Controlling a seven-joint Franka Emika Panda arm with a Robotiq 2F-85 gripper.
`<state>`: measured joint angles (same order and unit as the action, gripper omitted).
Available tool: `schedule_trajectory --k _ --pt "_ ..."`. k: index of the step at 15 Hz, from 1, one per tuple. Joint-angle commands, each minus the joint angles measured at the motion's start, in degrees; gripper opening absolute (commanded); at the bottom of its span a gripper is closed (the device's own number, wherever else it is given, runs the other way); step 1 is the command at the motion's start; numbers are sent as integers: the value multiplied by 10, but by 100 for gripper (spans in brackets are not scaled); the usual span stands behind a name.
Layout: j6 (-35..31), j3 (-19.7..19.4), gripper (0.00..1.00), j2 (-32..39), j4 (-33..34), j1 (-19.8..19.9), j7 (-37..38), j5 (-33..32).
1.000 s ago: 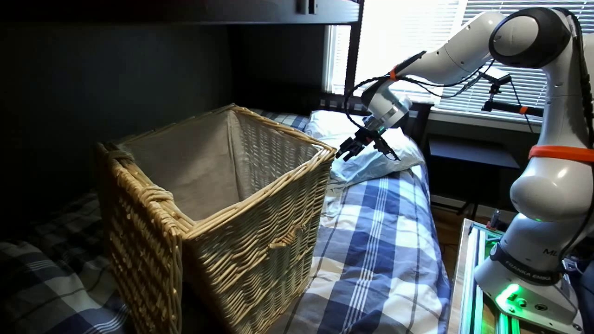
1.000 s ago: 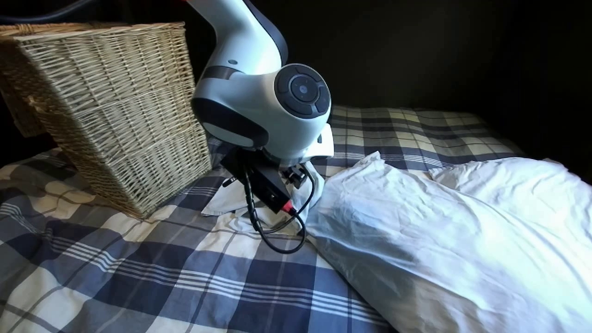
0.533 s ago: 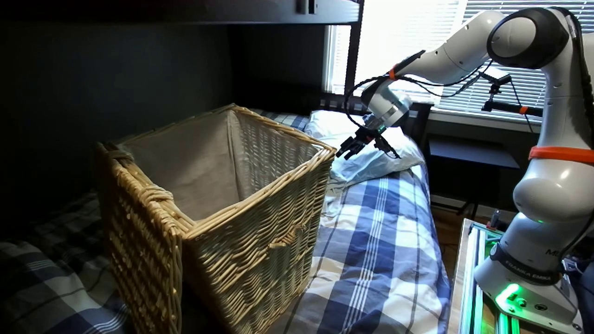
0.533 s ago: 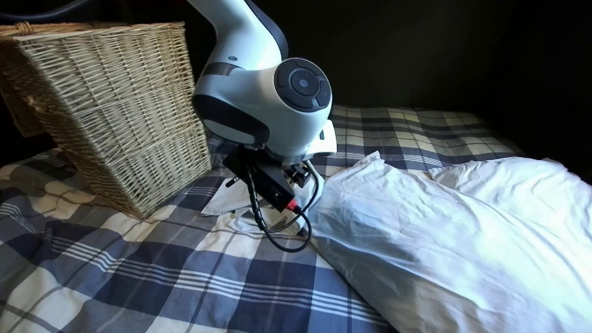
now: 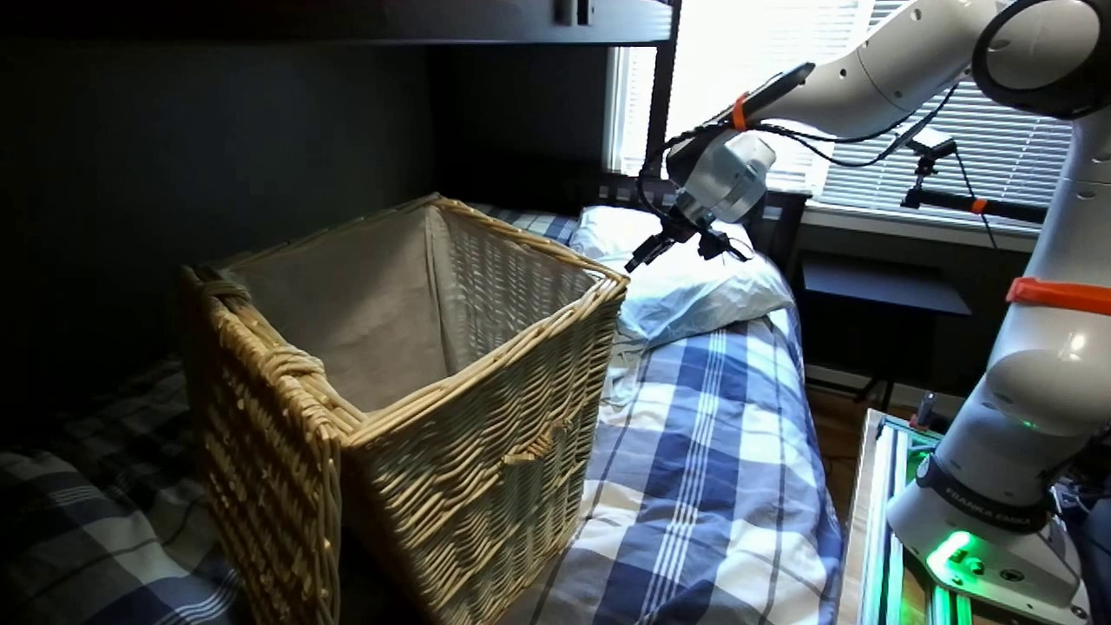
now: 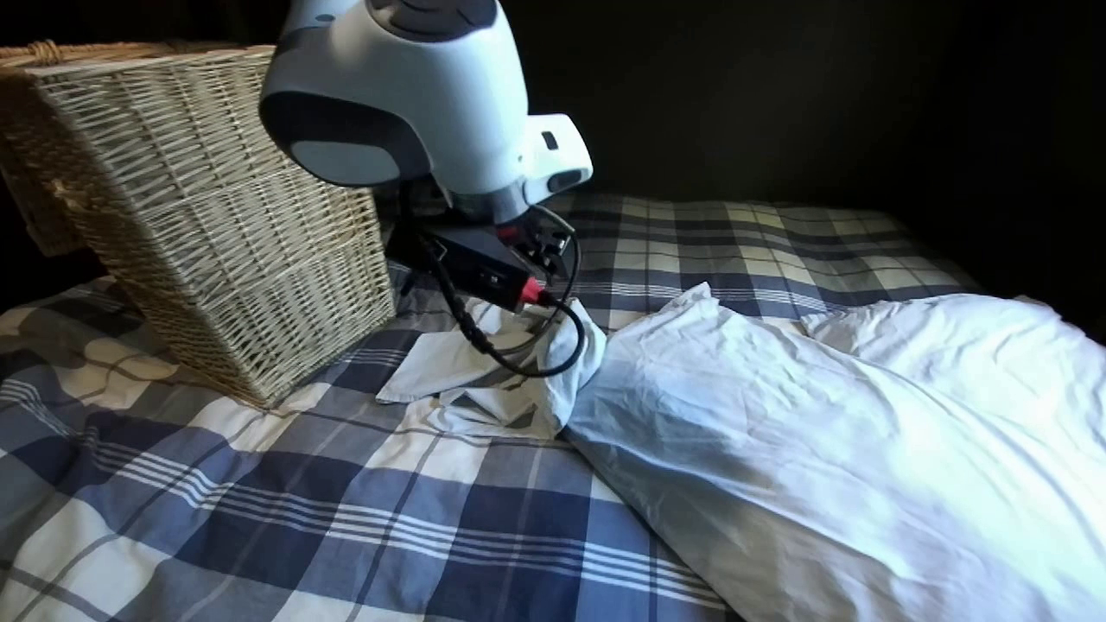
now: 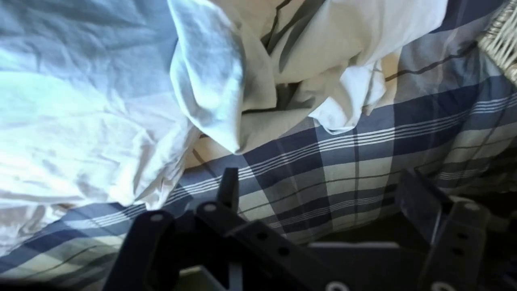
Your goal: Move the pillow case to the right
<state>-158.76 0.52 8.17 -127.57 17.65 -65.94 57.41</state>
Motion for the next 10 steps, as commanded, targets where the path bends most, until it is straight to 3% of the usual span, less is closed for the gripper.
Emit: schedule_trajectory --k 1,3,4,6,10 --pt "-97 -5 100 -73 -99 -40 94 -122" --pt "-104 -6 100 -104 -147 -49 169 -213" --pt "-91 0 100 -58 -85 -36 113 -151" --pt "-97 0 100 -81 -119 -44 151 -191" --pt "-97 -2 100 -95 -133 -44 153 -198"
